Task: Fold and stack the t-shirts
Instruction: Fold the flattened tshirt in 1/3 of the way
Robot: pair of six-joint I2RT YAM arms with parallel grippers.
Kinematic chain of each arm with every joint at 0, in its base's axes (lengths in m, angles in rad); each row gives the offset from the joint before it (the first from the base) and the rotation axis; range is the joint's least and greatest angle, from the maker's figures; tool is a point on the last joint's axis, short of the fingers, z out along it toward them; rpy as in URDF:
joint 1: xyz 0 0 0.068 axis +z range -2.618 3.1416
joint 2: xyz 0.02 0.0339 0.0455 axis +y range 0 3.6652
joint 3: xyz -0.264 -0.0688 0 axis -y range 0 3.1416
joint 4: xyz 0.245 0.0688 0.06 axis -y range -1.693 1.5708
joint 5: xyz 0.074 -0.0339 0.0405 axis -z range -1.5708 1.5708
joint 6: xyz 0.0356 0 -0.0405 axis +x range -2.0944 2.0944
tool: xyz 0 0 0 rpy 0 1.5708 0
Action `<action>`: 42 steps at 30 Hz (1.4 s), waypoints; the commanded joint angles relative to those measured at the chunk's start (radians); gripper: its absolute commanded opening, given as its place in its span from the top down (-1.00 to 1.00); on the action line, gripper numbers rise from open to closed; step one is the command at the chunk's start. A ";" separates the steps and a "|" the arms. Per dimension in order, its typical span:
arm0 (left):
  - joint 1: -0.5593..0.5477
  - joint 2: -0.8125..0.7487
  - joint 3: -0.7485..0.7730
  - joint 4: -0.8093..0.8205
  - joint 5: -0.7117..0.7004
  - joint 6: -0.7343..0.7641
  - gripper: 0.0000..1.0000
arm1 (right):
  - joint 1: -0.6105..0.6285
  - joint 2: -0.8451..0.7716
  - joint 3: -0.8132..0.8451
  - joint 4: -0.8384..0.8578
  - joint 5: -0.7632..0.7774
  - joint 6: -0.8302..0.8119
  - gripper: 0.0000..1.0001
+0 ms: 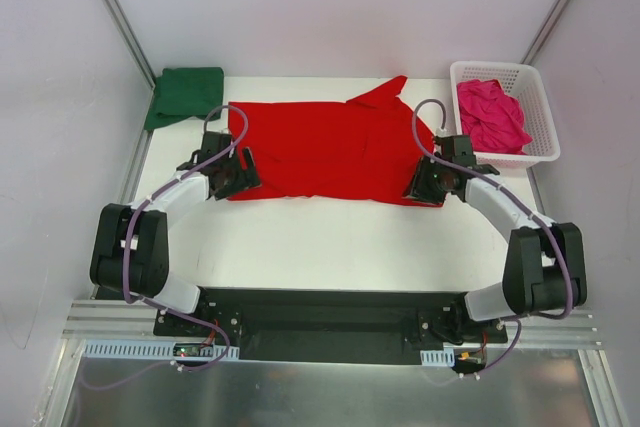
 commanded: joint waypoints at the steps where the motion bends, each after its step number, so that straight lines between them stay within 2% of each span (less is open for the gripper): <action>1: -0.018 0.006 0.035 0.067 0.054 -0.013 -0.30 | 0.017 0.049 0.091 0.054 0.010 0.014 0.48; 3: -0.020 0.014 0.039 0.090 0.065 -0.015 -0.02 | 0.019 0.084 0.125 0.056 0.013 0.014 0.61; 4: -0.020 0.020 0.045 0.096 0.076 -0.016 0.31 | 0.019 0.095 0.136 0.059 0.017 0.013 0.70; 6: -0.021 0.037 0.051 0.111 0.085 -0.019 0.54 | 0.020 0.132 0.160 0.062 0.023 0.008 0.77; 7: -0.021 0.044 0.051 0.119 0.088 -0.022 0.77 | 0.020 0.143 0.168 0.064 0.029 0.007 0.81; 9: -0.023 0.066 0.050 0.139 0.097 -0.024 1.00 | 0.020 0.187 0.182 0.064 0.033 0.001 0.85; 15: -0.024 0.123 0.042 0.151 0.110 -0.036 1.00 | 0.019 0.284 0.217 0.073 0.036 0.001 0.97; 23: -0.024 0.121 0.019 0.136 0.057 -0.027 1.00 | 0.020 0.373 0.254 0.033 0.045 -0.004 0.97; 42: -0.021 0.143 0.059 -0.030 -0.099 0.005 1.00 | 0.019 0.359 0.237 -0.088 0.086 -0.038 0.96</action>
